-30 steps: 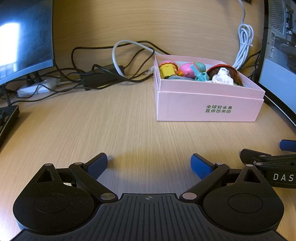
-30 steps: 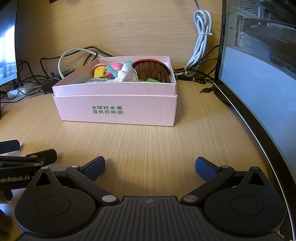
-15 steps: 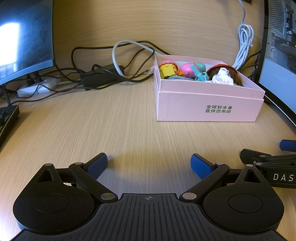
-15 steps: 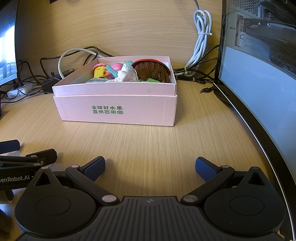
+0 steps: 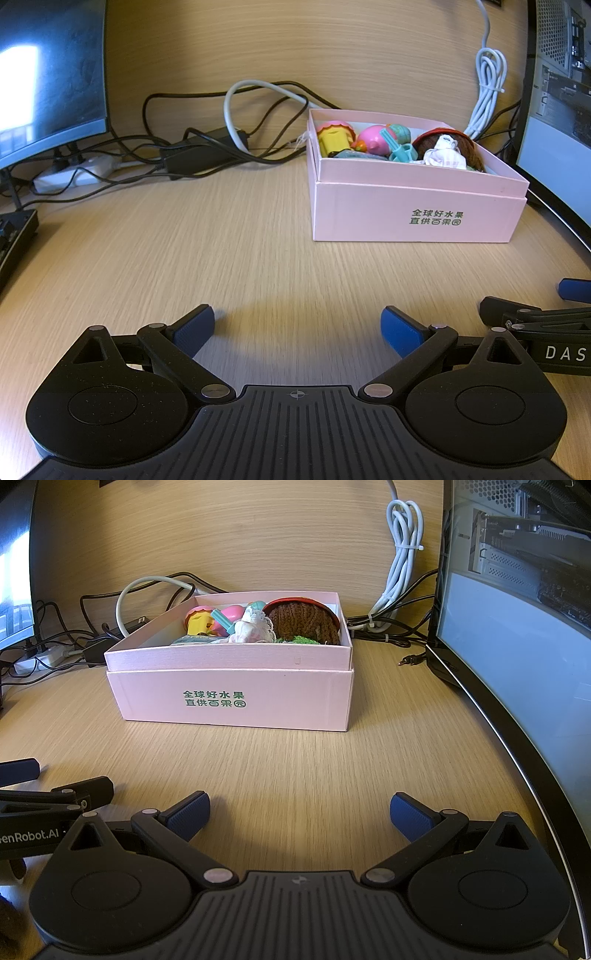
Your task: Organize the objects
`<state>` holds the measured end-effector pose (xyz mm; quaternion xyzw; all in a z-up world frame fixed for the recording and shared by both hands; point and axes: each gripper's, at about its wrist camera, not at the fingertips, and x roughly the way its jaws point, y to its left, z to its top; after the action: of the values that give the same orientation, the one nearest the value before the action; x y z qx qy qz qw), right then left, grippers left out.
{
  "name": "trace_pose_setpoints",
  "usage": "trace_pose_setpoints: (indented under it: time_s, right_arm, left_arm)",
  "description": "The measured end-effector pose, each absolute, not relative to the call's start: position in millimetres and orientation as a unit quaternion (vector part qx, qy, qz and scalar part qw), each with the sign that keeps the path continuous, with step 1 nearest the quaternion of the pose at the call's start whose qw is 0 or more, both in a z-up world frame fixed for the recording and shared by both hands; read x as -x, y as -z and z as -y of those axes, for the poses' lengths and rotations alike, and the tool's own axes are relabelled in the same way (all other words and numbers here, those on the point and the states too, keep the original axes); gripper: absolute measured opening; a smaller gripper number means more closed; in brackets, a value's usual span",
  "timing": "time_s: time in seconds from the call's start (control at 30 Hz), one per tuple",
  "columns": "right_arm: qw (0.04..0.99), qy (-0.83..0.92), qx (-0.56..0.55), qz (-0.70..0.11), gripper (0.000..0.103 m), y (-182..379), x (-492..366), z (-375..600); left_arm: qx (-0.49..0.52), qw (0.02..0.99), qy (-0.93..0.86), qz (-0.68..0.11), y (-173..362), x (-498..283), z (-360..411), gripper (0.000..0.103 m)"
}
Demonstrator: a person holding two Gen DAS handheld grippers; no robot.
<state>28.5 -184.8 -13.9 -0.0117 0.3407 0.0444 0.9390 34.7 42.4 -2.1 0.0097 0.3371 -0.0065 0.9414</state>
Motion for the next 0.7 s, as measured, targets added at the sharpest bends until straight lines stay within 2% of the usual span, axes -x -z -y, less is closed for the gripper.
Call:
trace_pose_setpoints:
  time_s: [0.7]
  right_arm:
    - [0.939, -0.044, 0.012, -0.341, 0.103, 13.8, -28.6, 184.3]
  left_arm:
    - [-0.012, 0.941, 0.012, -0.337, 1.7, -34.2, -43.2, 0.1]
